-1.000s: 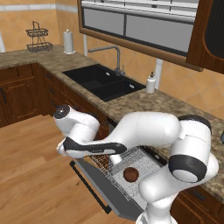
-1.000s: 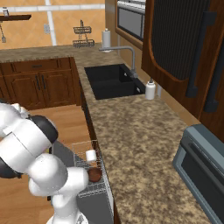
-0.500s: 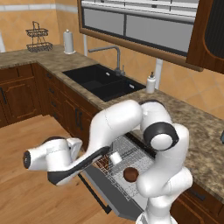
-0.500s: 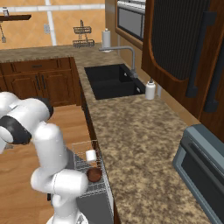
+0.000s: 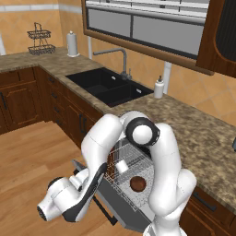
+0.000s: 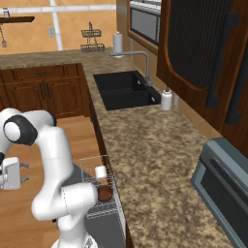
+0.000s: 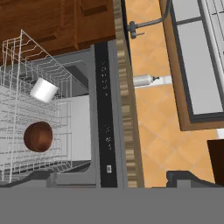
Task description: Pick up the cup and bowl from the counter, place them in the dishwasher, and close the dishwasher door.
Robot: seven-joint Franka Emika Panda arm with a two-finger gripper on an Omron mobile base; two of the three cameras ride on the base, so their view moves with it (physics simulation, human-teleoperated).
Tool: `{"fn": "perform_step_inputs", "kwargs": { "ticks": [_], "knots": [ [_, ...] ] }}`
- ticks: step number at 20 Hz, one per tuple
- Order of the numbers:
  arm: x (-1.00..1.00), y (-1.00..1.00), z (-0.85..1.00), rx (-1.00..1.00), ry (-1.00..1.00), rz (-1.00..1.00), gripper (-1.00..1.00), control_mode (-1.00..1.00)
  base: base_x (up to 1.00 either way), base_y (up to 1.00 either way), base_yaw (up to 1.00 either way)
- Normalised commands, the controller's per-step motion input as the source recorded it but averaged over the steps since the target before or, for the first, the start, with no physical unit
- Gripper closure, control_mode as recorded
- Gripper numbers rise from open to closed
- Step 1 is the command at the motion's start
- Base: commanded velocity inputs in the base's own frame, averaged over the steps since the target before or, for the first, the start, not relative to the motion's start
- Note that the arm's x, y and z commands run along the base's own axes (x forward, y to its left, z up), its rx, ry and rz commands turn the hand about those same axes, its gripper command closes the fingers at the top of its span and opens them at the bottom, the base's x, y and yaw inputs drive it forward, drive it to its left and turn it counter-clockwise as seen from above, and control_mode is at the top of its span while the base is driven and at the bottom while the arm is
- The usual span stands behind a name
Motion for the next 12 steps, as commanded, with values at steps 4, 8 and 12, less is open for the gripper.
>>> {"fn": "perform_step_inputs", "kwargs": {
  "ticks": [4, 8, 12],
  "knots": [
    [-0.11, 0.04, -0.59, -0.27, -0.12, -0.17, -1.00, -1.00, 0.00, 0.00, 0.00],
    [-0.04, 0.04, -0.50, -0.23, -0.06, -0.21, -1.00, -1.00, 0.00, 0.00, 0.00],
    [0.00, 0.02, -0.57, -0.17, -0.01, -0.21, -1.00, -1.00, 0.00, 0.00, 0.00]
  ]
}}
